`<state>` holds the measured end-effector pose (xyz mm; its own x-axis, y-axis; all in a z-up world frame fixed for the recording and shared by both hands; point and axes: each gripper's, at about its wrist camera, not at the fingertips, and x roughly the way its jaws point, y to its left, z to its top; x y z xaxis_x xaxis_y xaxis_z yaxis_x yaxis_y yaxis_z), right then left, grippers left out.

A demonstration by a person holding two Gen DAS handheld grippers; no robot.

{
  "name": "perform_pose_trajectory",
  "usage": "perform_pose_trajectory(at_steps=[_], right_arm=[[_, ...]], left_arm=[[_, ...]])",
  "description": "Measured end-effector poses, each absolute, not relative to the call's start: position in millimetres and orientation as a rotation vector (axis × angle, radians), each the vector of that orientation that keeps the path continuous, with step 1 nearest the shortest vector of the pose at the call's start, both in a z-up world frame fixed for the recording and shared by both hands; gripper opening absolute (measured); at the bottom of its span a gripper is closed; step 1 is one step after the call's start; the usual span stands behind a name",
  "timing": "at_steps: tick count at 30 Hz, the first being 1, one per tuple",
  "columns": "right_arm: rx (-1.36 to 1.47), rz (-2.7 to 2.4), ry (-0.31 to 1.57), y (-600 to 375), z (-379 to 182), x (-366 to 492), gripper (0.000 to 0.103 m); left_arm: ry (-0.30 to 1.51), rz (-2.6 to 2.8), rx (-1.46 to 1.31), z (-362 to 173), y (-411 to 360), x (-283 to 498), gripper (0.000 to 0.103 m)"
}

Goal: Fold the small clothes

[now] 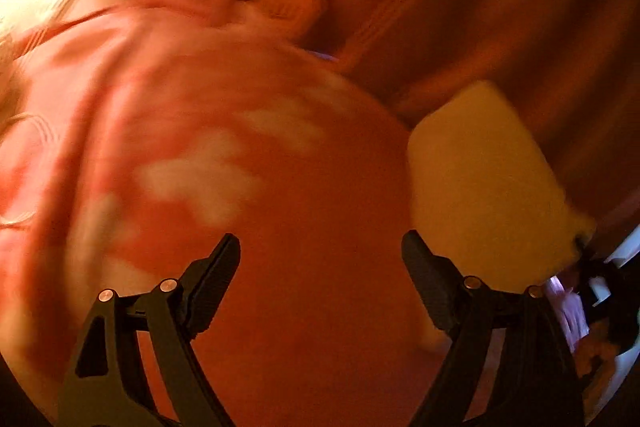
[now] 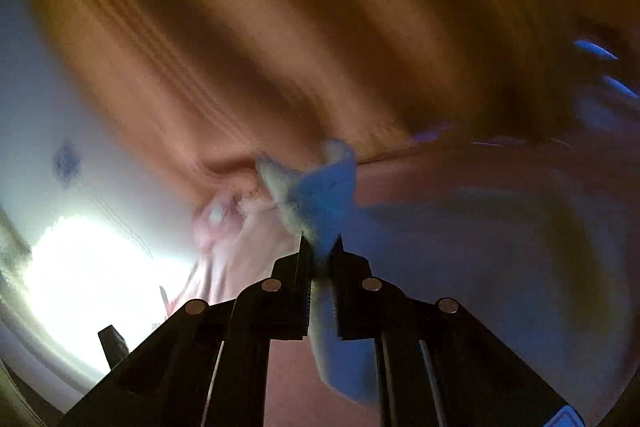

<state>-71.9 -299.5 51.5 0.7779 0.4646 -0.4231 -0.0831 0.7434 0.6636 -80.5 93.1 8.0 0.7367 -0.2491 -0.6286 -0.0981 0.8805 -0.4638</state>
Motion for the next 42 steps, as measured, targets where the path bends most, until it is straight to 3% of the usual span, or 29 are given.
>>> perform_pose_trajectory(at_steps=[7,13,15,18,21,22,23,24,27,28,30,32,36,42], right_arm=[[0.763,0.071,0.926,-410.6,-85.2,-150.5,0.011],[0.836,0.124,0.843,-435.3,-75.9,-160.5,0.037],[0.863,0.140,0.813,-440.8,-74.3,-163.5,0.054],[0.916,0.163,0.805,-447.0,-78.4,-152.7,0.058],[0.913,0.168,0.867,-447.6,-85.7,-136.8,0.055],[0.893,0.163,0.881,-442.8,-85.6,-132.5,0.049],[0.868,0.161,0.880,-438.6,-82.9,-132.6,0.026],[0.826,0.156,0.877,-431.8,-75.7,-128.1,0.023],[0.672,0.190,0.797,-410.2,-26.2,-122.0,0.019],[0.688,0.300,0.697,-403.1,15.4,-123.1,0.019],[0.749,0.423,0.610,-404.1,39.1,-129.4,0.018],[0.757,0.405,0.631,-406.4,29.2,-133.8,0.018],[0.628,0.116,0.977,-405.4,-64.6,-123.5,0.017],[0.705,0.222,0.798,-411.1,-20.2,-137.9,0.018]], left_arm=[[0.800,-0.404,-0.324,2.6,-74.6,-58.2,0.084],[0.917,-0.432,-0.305,-27.3,-146.0,-34.7,0.085],[0.908,-0.392,-0.301,-31.1,-148.8,-31.5,0.088],[0.939,-0.331,-0.251,-41.6,-148.9,-26.9,0.088],[1.005,-0.310,-0.267,-63.0,-138.7,-20.9,0.089],[1.016,-0.311,-0.290,-68.6,-134.5,-20.9,0.089],[1.016,-0.309,-0.298,-70.0,-131.4,-22.7,0.089],[1.010,-0.308,-0.302,-68.7,-129.1,-23.2,0.089],[0.976,-0.303,-0.297,-54.7,-124.9,-26.4,0.088],[0.957,-0.301,-0.305,-46.2,-121.3,-28.3,0.088],[0.924,-0.303,-0.315,-31.2,-114.7,-31.7,0.088],[0.893,-0.300,-0.315,-18.5,-108.2,-35.9,0.088],[0.899,-0.301,-0.296,-19.7,-105.5,-40.5,0.089],[0.939,-0.310,-0.247,-37.2,-120.5,-49.5,0.089]])
